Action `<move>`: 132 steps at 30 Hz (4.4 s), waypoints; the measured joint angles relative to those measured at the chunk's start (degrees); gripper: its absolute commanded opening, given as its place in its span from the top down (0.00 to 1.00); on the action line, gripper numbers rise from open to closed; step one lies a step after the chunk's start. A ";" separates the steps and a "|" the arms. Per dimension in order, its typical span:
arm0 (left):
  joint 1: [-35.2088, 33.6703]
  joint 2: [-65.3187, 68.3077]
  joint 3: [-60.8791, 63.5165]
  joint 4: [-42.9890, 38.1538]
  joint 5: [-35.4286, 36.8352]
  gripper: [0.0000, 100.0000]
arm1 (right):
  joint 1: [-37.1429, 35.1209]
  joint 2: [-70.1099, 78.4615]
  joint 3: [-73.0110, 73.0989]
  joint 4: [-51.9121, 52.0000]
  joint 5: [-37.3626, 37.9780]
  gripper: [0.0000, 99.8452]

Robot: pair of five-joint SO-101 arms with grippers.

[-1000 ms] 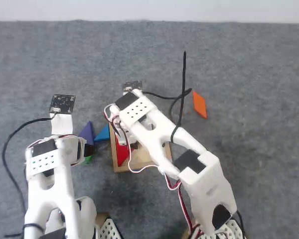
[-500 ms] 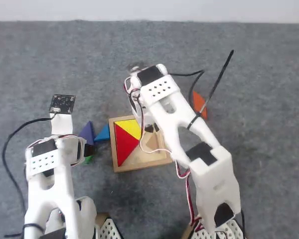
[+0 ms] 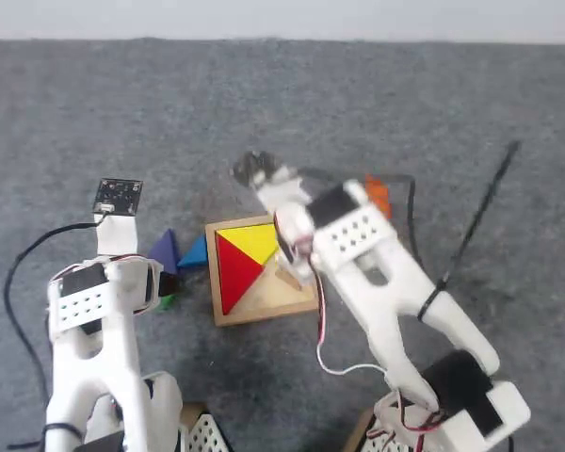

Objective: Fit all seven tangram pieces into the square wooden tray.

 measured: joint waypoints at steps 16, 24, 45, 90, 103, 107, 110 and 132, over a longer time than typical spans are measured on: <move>-0.09 -0.09 1.32 -4.57 2.81 0.83 | 0.62 9.93 9.85 -26.64 0.35 0.99; -0.09 -0.09 1.32 -5.54 3.16 0.88 | -4.92 10.37 6.95 -19.25 -6.51 0.99; -0.18 -0.09 1.32 -5.54 3.16 0.89 | -1.85 12.04 -5.36 -1.67 -28.31 0.99; -3.16 -0.09 1.32 -8.09 3.43 0.99 | -9.58 10.99 -7.56 1.93 8.09 0.83; -3.43 -0.09 1.32 -8.09 5.45 0.99 | -17.49 17.41 -7.65 -8.70 -7.47 0.75; -3.43 -0.09 1.32 -8.09 5.80 0.99 | -17.58 21.54 -7.65 -9.67 -10.81 0.76; -3.43 -0.09 1.32 -8.09 5.80 0.99 | -17.41 22.77 -7.74 -9.85 -12.40 0.84; -3.43 -0.09 1.32 -8.09 5.98 0.99 | 0.44 23.03 -8.88 -0.62 -31.56 0.99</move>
